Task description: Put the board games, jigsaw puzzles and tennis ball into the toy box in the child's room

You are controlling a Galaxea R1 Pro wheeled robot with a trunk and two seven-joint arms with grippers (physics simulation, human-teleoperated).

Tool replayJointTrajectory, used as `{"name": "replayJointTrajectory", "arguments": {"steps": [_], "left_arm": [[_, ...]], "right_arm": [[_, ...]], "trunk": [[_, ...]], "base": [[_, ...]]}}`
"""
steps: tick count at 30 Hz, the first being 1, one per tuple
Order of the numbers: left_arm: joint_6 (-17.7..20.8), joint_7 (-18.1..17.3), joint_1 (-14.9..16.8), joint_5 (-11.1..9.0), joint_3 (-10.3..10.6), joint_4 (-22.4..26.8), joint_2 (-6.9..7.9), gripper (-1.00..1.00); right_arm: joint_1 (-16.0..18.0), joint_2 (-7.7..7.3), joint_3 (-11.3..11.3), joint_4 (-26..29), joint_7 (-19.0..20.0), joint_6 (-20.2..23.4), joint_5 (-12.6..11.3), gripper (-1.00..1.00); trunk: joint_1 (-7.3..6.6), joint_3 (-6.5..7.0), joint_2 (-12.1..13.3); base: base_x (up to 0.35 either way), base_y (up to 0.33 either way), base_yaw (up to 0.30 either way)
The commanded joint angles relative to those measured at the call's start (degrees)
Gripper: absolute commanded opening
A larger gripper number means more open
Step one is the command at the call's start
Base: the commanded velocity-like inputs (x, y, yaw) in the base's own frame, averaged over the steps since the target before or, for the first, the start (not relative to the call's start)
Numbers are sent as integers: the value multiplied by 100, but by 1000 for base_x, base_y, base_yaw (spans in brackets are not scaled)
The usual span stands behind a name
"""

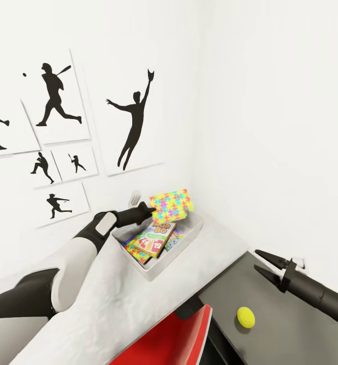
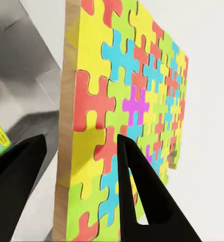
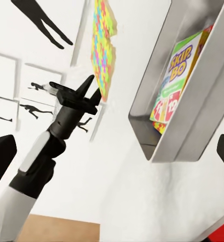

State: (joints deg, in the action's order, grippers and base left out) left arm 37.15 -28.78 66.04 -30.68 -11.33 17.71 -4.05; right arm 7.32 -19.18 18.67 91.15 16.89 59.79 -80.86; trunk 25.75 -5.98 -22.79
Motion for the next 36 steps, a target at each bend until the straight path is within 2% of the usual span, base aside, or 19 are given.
{"name": "replayJointTrajectory", "arguments": {"steps": [1, 3, 8, 21, 26, 28, 36], "left_arm": [[52, 32, -28, -23, -47, -32, -12, -100], [61, 74, -94, -20, -51, -94, -21, -100], [64, 83, -257, -17, -55, -93, -25, -100], [12, 103, -258, -8, -67, -92, -19, -100], [-138, 219, -260, -3, -568, -92, -17, -100], [-187, 375, -269, -1, -695, -92, -16, -100], [-223, 638, -284, 0, -772, -92, -24, -100]], "right_arm": [[6, 33, 6, -1, 26, 21, 59, 100], [6, 94, 10, -1, -38, 21, 58, 100], [6, 106, 13, 1, -129, 21, 48, 100], [7, 108, 8, -1, -133, 21, 44, 100], [6, 108, 5, -1, -133, 21, 44, 100], [6, 108, 5, -1, -133, 21, 44, 100], [6, 108, 7, -1, -133, 21, 44, 100]], "trunk": [[3, -12, -13], [3, -12, -13], [3, -12, -13], [3, -12, -13], [3, -30, -13], [3, -46, -13], [3, -119, -13]], "base": [[0, 0, 0], [0, 0, 0], [0, 0, 0], [0, 0, 0], [0, 0, 0], [0, 0, 0], [0, 0, 0]]}}
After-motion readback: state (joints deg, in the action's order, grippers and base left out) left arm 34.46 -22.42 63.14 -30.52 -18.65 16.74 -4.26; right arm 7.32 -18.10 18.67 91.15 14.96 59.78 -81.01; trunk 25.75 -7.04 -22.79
